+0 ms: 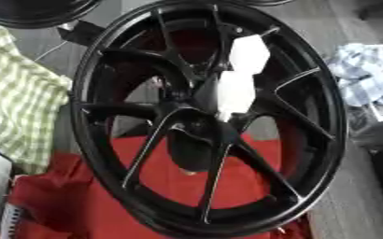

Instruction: Pull the pin out of the wheel hub.

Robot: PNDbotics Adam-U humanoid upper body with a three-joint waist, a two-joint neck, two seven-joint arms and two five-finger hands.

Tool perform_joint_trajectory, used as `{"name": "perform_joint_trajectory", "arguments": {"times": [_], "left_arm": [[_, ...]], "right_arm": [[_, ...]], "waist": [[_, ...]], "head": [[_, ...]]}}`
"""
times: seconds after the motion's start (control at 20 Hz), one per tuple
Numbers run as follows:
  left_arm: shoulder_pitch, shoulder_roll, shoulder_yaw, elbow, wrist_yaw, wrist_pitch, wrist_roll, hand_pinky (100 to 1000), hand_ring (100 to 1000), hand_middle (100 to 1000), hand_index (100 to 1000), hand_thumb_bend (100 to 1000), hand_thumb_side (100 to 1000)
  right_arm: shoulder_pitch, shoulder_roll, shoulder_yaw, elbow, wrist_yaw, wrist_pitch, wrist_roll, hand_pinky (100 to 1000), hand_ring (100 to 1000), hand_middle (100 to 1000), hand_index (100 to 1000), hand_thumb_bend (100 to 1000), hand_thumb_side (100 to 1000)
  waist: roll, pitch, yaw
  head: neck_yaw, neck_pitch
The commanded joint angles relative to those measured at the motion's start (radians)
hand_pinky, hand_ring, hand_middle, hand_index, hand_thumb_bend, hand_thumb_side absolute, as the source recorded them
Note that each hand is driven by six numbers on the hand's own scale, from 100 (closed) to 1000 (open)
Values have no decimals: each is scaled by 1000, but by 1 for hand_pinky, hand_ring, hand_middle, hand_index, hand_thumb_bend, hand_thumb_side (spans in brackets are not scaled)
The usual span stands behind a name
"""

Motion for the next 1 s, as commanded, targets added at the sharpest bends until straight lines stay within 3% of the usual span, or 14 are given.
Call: {"name": "perform_joint_trajectory", "arguments": {"times": [0.05,0.15,0.3,0.35,0.45,0.6,0.7,0.85,1.0], "left_arm": [[13,6,38,-13,-63,-21,-39,782,858,882,917,221,724],[20,-4,45,-12,-87,-37,-53,777,854,859,908,263,763],[23,-10,53,-12,-95,-51,-58,757,827,807,857,144,798],[22,-10,56,-12,-93,-50,-53,748,810,785,834,100,784],[19,-11,57,-13,-86,-44,-41,737,791,766,816,100,789],[10,-19,68,-36,-50,-60,5,669,735,688,776,100,716],[-1,-31,81,-73,19,-114,80,614,690,621,747,100,661],[-10,-59,85,-152,148,-230,236,587,665,598,739,100,588],[-13,-117,65,-239,231,-304,338,572,657,592,739,100,612]], "right_arm": [[-3,-4,-11,-8,-1,2,-7,1000,881,851,808,100,641],[-6,-2,-10,-8,-1,8,-10,1000,881,851,808,100,643],[-7,-1,-9,-8,0,9,-12,1000,881,851,808,100,642],[-6,-2,-9,-8,1,9,-12,1000,881,851,808,100,641],[-6,-4,-8,-8,1,7,-11,1000,881,851,808,100,641],[-3,-4,-8,-8,0,4,-10,1000,880,851,807,100,636],[-2,-3,-7,-8,0,3,-10,1000,880,850,807,100,635],[-3,-4,-5,-8,-3,-1,-6,1000,879,850,807,100,628],[-7,-8,-2,-8,-6,-6,-1,1000,878,849,807,100,622]], "waist": [[4,-9,4],[4,-8,5],[4,-7,7],[4,-7,7],[4,-8,6],[2,-9,6],[1,-9,6],[-2,-9,6],[-3,-8,4]], "head": [[-4,-14],[-4,-14],[-3,-15],[-2,-15],[-2,-14],[-2,-13],[-3,-11],[2,-15],[7,-21]]}}
